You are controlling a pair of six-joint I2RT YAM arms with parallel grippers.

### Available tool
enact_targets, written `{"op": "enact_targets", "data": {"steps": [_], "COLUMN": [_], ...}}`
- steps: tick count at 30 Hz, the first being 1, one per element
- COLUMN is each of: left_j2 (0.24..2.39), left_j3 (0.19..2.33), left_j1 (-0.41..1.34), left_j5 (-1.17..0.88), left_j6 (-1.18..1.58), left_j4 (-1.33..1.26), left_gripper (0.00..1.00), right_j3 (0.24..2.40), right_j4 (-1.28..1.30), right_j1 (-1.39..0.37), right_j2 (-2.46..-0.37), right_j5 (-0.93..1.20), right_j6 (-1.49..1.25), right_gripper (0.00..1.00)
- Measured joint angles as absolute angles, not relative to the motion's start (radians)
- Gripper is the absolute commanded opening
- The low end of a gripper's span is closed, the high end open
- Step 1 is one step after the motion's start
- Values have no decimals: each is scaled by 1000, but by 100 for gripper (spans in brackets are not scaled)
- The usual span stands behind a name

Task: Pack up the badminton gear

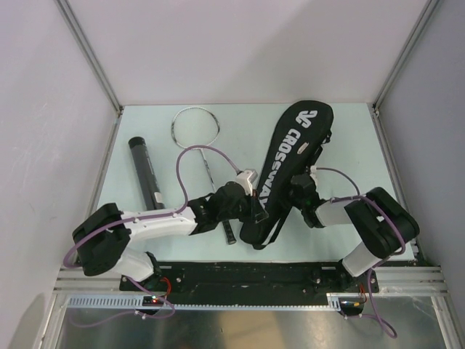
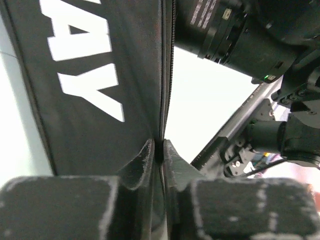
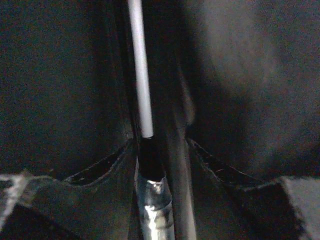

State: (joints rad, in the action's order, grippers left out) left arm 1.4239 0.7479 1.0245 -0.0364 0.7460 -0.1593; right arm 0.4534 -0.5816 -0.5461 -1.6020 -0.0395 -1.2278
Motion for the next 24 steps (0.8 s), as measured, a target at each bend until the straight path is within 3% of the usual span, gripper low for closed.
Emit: {"op": "enact_targets", "data": {"steps": [6,24], "left_j2": [1406,1316], "left_j3": [747,736], "left_j1": [1024,784], "left_j5": [-6,310], "left_j6": [754,699], "left_j4": [-70,185], "left_gripper": [51,61], "right_j3": [463,462], "right_j4": [-375,282], "right_j1": [-536,-533], "right_j2": [-1485,-915], "right_j5": [-52,-191], "right_j6": [-1110,-993], "right_gripper": [50,53]}}
